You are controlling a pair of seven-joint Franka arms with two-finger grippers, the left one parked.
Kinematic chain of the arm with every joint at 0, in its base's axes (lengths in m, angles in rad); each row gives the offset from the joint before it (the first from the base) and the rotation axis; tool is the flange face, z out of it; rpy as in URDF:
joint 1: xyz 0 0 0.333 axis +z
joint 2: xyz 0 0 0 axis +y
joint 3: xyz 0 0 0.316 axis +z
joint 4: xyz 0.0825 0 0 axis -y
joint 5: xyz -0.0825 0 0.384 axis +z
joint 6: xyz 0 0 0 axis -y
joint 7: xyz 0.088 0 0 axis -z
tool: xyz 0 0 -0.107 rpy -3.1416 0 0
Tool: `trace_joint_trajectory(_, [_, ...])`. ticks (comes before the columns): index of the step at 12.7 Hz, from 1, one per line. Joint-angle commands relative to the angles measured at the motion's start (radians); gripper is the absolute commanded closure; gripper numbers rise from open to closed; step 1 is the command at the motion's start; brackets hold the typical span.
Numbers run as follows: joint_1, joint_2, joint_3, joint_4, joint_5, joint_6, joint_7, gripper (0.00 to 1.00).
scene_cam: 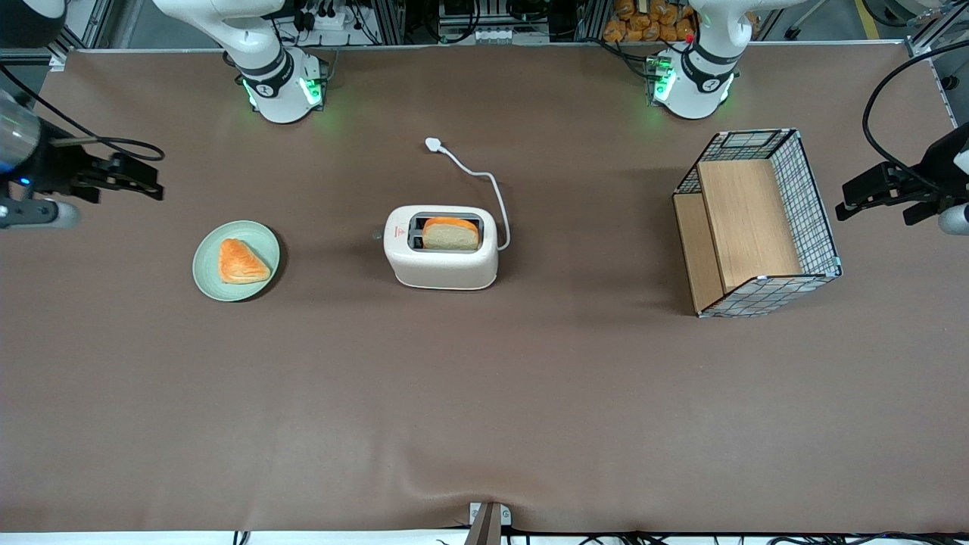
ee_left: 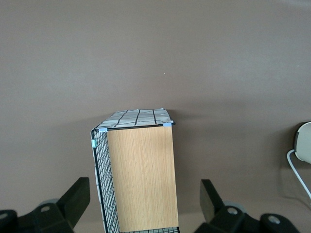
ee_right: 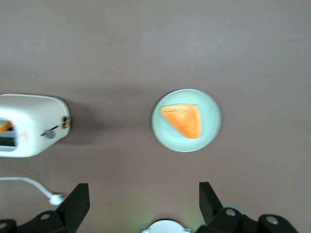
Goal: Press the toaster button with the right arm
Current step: 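Swing the right gripper over the plate toward the toaster's side lever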
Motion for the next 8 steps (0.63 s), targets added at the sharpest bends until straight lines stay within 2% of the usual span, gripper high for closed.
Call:
trace_joint_trajectory(1, [-0.003, 0.034, -0.004, -0.057, 0.142, 0.010, -0.013, 0.00])
trace_joint_trajectory(4, [0.016, 0.056, -0.004, -0.136, 0.268, 0.020, -0.012, 0.00])
trace_joint_trajectory(8, [0.065, 0.091, -0.004, -0.235, 0.425, 0.150, 0.005, 0.00])
